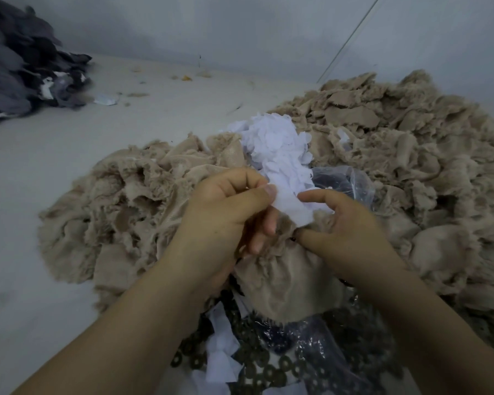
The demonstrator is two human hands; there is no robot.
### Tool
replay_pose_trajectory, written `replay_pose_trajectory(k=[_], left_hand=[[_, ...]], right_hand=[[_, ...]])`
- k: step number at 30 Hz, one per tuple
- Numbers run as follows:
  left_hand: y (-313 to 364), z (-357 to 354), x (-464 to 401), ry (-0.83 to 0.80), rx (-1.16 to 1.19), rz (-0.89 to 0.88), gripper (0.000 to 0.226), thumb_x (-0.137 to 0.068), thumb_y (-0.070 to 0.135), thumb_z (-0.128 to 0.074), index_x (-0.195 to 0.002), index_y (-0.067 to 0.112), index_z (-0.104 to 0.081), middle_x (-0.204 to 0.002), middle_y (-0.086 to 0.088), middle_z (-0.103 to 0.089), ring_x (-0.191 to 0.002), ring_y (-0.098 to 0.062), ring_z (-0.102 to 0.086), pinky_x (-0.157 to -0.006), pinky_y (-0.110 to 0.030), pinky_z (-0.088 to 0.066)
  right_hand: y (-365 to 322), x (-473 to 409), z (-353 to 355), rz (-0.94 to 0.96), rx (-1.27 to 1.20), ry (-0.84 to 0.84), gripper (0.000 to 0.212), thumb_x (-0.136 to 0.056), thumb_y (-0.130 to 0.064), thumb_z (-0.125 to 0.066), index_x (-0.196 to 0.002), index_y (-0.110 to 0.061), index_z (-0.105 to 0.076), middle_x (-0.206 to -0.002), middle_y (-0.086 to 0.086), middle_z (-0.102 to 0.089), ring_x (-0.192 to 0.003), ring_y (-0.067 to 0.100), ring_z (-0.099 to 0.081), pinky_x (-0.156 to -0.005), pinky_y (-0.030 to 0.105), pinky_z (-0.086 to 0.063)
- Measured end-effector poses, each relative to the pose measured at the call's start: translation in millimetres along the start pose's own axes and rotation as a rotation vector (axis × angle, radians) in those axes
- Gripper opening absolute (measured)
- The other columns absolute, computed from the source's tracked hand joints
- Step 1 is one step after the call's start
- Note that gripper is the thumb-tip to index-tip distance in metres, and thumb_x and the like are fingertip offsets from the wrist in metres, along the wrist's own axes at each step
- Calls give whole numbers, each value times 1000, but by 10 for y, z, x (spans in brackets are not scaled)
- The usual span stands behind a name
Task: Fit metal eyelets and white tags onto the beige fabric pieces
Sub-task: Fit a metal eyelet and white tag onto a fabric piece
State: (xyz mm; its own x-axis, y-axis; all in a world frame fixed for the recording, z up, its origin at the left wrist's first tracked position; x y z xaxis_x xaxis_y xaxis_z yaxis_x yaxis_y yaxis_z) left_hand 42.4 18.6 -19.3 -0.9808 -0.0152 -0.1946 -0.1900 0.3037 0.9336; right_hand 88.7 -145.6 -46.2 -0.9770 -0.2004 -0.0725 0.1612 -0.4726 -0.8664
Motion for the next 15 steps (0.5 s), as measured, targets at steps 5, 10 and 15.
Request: replay_pose_trajectory(k=[5, 10, 15], left_hand=[[-20, -10, -7, -9, 19, 11, 14, -86, 7, -60, -73, 4, -59, -58, -20, -54, -44, -24, -46, -40, -25, -38], [-142, 63, -3, 69, -58, -4, 9, -88, -8, -61, -85, 0, -60, -61, -26, -64, -46, -30, -58, -44, -28, -50], [-84, 75, -28, 148, -62, -76, 13, -85, -11, -64, -88, 1, -69, -69, -23, -71, -54, -28, -69, -53, -27, -56]], right_hand=[[23, -9, -17, 3, 38, 30, 45, -77, -11, -79, -111, -36, -63, -97, -8, -66, -70, 19, -66, -59, 23, -54], [8, -3, -13, -5, 43, 39, 46, -74, -22, -85, -115, -32, -64, -97, -23, -57, -86, 10, -60, -77, 26, -50], [34, -14, 1, -17, 92, 51, 47, -76, -12, -78, -118, -28, -65, -98, -8, -66, -75, 8, -63, -65, 20, -48]])
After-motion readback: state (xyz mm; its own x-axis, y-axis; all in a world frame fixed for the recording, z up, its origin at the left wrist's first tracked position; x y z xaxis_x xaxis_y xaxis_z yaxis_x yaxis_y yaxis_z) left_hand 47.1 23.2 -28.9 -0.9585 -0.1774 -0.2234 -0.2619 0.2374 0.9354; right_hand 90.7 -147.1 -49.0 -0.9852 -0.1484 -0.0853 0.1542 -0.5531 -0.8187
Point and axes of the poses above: each hand's wrist, its own x-axis away from the middle knuckle, its own z-axis out of the back of the hand, y = z × x, the point moved 6 cm from there along -x, towards the middle knuckle
